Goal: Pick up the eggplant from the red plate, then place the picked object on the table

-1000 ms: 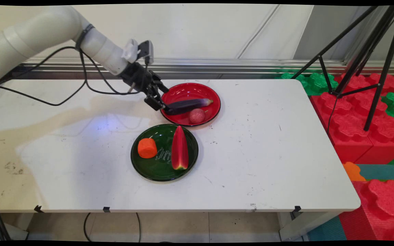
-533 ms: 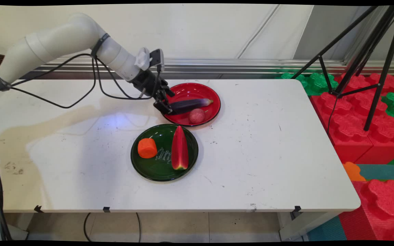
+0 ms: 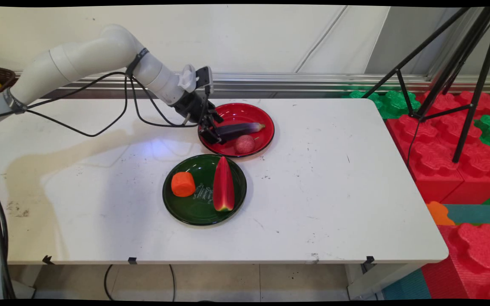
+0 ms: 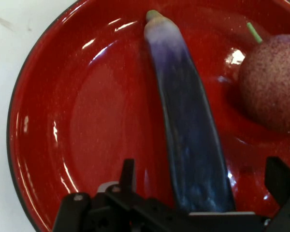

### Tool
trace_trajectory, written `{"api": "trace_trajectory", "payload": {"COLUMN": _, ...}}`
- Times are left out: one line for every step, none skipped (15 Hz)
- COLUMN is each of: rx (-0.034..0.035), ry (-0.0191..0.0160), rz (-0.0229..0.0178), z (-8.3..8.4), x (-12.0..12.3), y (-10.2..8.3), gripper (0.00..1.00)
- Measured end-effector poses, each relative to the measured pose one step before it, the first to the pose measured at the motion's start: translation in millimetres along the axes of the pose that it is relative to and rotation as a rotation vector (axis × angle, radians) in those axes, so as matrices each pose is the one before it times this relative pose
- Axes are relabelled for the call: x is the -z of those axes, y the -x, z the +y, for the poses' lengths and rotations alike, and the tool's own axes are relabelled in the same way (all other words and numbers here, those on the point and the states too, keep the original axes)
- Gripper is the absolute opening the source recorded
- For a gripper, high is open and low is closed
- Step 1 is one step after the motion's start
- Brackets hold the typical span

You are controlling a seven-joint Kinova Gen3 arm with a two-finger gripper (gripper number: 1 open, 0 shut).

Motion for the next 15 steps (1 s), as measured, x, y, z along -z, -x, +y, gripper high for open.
{"api": "trace_trajectory", "payload": {"rx": 0.00074, "ry": -0.00082, "rz": 0.00001, "z": -0.55, "x": -2.27, "y": -0.35, "gripper": 1.00}}
{"api": "trace_trajectory", "payload": {"rx": 0.00123, "ry": -0.00072, "rz": 0.00003, "z": -0.72, "x": -2.46, "y": -0.58, "gripper": 1.00}}
{"api": "trace_trajectory", "payload": {"rx": 0.00196, "ry": -0.00062, "rz": -0.00015, "z": -0.51, "x": -1.18, "y": -0.17, "gripper": 1.00}}
{"api": "trace_trajectory", "payload": {"rx": 0.00326, "ry": -0.00119, "rz": 0.00074, "z": -0.76, "x": -1.27, "y": -0.27, "gripper": 0.00}}
{"api": "trace_trajectory", "payload": {"rx": 0.00280, "ry": -0.00030, "rz": 0.00121, "z": -0.67, "x": -0.85, "y": -0.27, "gripper": 0.00}}
{"api": "trace_trajectory", "payload": {"rx": 0.00177, "ry": 0.00017, "rz": 0.00141, "z": -0.45, "x": -0.66, "y": -0.41, "gripper": 0.00}}
{"api": "trace_trajectory", "payload": {"rx": 0.00140, "ry": 0.00019, "rz": 0.00133, "z": -0.31, "x": -0.36, "y": -0.35, "gripper": 0.00}}
{"api": "trace_trajectory", "payload": {"rx": 0.00252, "ry": -0.00008, "rz": 0.00247, "z": -0.45, "x": -0.15, "y": -0.48, "gripper": 0.00}}
{"api": "trace_trajectory", "payload": {"rx": 0.00258, "ry": -0.00062, "rz": 0.00272, "z": -0.53, "x": 0.38, "y": -0.34, "gripper": 0.00}}
{"api": "trace_trajectory", "payload": {"rx": 0.00196, "ry": -0.00019, "rz": 0.00276, "z": -0.48, "x": 0.34, "y": -0.50, "gripper": 0.00}}
{"api": "trace_trajectory", "payload": {"rx": 0.00208, "ry": -0.00084, "rz": 0.00174, "z": -0.45, "x": 0.79, "y": 0.04, "gripper": 0.00}}
{"api": "trace_trajectory", "payload": {"rx": 0.00239, "ry": -0.00114, "rz": 0.00201, "z": -0.60, "x": 1.33, "y": 0.39, "gripper": 0.00}}
{"api": "trace_trajectory", "payload": {"rx": 0.00245, "ry": -0.00122, "rz": 0.00167, "z": -0.47, "x": 1.58, "y": 0.75, "gripper": 0.00}}
{"api": "trace_trajectory", "payload": {"rx": 0.00150, "ry": -0.00083, "rz": 0.00233, "z": -0.44, "x": 1.49, "y": 0.34, "gripper": 0.00}}
{"api": "trace_trajectory", "payload": {"rx": 0.00144, "ry": -0.00029, "rz": 0.00339, "z": -0.44, "x": 1.91, "y": 0.20, "gripper": 0.00}}
